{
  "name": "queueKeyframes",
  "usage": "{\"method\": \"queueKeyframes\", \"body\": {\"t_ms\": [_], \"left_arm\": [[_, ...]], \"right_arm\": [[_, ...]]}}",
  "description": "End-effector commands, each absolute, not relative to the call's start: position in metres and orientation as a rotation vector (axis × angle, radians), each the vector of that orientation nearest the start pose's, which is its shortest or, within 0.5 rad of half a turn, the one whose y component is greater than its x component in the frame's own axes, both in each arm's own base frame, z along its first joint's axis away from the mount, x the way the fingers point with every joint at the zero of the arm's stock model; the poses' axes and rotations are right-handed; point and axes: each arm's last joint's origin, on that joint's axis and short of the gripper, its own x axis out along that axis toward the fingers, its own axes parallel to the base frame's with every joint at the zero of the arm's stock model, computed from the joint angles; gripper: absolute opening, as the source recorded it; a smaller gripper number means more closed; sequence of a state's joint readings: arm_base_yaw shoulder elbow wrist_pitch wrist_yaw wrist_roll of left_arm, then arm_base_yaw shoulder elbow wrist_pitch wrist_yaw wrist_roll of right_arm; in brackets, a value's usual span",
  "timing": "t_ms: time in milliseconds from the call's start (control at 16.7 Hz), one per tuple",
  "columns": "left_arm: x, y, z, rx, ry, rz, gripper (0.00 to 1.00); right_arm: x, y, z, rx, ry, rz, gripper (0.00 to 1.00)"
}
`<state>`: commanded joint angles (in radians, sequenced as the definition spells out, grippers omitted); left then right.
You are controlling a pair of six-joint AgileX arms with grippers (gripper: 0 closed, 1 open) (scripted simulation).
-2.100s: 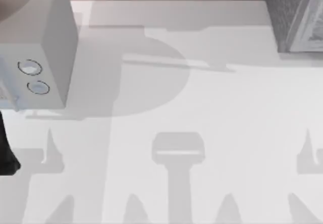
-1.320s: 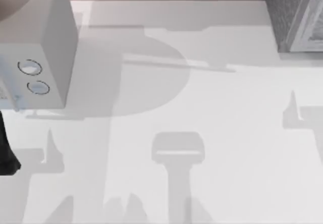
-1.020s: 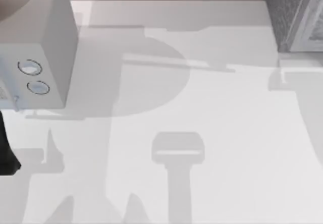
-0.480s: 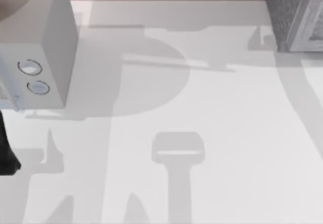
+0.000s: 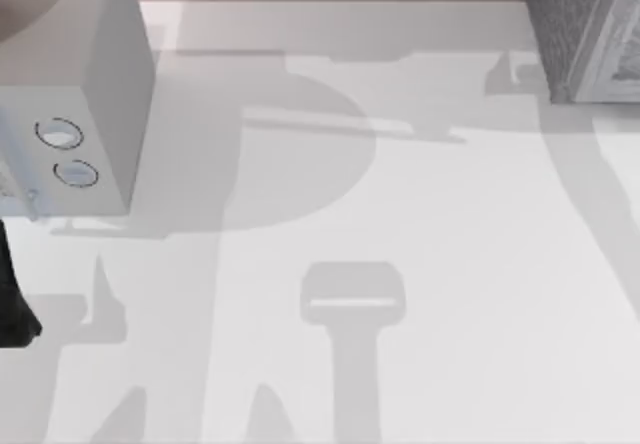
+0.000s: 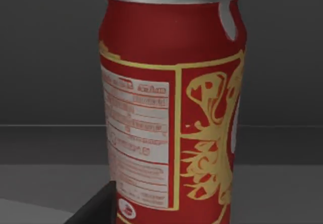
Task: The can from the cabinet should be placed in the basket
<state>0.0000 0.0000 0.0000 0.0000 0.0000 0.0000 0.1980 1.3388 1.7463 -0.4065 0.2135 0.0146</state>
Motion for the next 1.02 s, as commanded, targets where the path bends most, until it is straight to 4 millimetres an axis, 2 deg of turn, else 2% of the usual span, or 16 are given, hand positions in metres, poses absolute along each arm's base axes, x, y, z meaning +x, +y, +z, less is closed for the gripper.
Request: {"method": "queueKeyframes", "body": {"t_ms": [300, 660, 1020], "left_arm": [[0.106, -0.001, 0.16, 0.0, 0.0, 0.0, 1.0], [0.106, -0.001, 0.16, 0.0, 0.0, 0.0, 1.0], [0.106, -0.001, 0.16, 0.0, 0.0, 0.0, 1.0]], "right_arm": [[0.27, 0.079, 0.506, -0.001, -0.011, -0.013, 1.0], [0.274, 0.079, 0.507, -0.002, -0.011, -0.013, 1.0], [0.327, 0.079, 0.507, -0.002, -0.01, -0.013, 1.0]]}}
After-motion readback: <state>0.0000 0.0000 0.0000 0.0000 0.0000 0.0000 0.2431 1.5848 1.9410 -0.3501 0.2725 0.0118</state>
